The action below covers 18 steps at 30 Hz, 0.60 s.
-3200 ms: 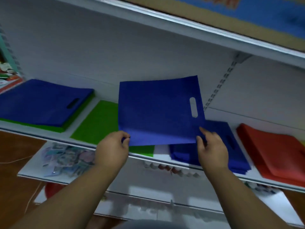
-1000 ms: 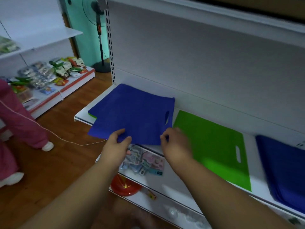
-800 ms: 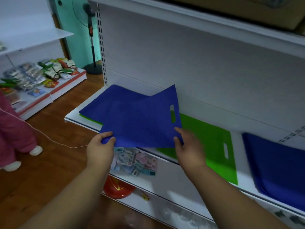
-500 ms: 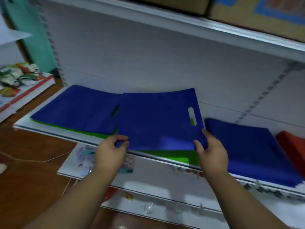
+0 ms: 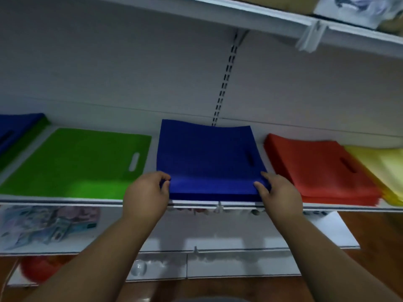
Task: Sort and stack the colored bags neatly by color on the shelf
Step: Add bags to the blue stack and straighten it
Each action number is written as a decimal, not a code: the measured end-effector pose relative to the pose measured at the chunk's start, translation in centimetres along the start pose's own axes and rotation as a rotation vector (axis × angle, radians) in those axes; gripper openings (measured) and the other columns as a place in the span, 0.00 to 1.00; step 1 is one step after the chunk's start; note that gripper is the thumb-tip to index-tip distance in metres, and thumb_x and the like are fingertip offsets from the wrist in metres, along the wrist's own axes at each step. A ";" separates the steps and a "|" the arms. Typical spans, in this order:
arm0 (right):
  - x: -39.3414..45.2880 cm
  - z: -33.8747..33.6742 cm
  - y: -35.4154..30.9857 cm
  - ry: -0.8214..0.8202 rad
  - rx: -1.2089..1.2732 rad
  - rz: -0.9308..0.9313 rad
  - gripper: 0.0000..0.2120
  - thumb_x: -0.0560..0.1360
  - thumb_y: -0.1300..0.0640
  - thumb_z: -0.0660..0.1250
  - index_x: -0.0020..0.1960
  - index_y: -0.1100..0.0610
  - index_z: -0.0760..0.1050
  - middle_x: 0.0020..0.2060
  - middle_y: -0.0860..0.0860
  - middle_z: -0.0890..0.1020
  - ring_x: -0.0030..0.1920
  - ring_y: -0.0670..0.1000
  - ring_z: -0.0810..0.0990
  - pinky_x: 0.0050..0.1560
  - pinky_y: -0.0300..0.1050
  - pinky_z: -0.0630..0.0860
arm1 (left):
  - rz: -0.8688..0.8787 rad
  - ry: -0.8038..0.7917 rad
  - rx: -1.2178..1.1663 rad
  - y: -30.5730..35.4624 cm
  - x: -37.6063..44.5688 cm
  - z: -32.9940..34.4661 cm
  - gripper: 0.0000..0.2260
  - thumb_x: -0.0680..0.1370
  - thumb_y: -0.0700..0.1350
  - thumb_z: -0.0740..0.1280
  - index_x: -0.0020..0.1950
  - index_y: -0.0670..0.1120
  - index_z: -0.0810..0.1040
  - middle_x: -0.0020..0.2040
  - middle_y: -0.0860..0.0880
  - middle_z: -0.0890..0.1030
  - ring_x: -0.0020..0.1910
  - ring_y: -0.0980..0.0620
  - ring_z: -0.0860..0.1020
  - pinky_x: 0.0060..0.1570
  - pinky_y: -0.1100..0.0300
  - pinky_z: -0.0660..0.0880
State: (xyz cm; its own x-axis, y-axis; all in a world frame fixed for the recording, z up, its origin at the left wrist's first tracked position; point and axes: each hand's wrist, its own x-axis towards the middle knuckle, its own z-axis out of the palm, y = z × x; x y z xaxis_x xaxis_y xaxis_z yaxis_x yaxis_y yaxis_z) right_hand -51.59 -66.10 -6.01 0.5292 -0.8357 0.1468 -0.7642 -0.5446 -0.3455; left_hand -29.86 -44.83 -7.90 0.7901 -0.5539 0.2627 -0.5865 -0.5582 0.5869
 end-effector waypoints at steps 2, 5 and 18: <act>0.9 -0.6 2.0 -0.049 -0.034 -0.010 0.22 0.79 0.48 0.65 0.71 0.54 0.72 0.63 0.54 0.78 0.62 0.56 0.77 0.58 0.47 0.73 | 0.022 -0.012 0.062 1.5 -0.1 1.7 0.07 0.78 0.45 0.68 0.54 0.50 0.83 0.51 0.49 0.83 0.48 0.47 0.80 0.43 0.57 0.71; 2.3 -1.1 3.7 -0.104 -0.083 -0.047 0.21 0.80 0.47 0.64 0.70 0.54 0.73 0.63 0.54 0.78 0.61 0.55 0.77 0.55 0.46 0.73 | 0.055 -0.016 0.157 2.7 -0.2 3.5 0.06 0.75 0.42 0.70 0.50 0.47 0.85 0.45 0.46 0.82 0.42 0.43 0.80 0.39 0.56 0.72; 4.3 -0.3 4.0 -0.170 -0.211 -0.115 0.17 0.78 0.44 0.64 0.57 0.55 0.80 0.52 0.54 0.78 0.48 0.56 0.79 0.42 0.46 0.75 | 0.153 -0.014 0.358 3.1 0.5 4.8 0.06 0.65 0.39 0.77 0.41 0.46 0.86 0.36 0.43 0.74 0.29 0.41 0.74 0.30 0.56 0.70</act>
State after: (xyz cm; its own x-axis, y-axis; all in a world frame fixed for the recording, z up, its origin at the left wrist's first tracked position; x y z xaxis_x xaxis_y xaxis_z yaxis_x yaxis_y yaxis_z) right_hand -52.46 -71.91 -6.47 0.6573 -0.7535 0.0104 -0.7460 -0.6526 -0.1327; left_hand -32.16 -49.75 -9.65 0.6879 -0.6540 0.3148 -0.7241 -0.6479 0.2363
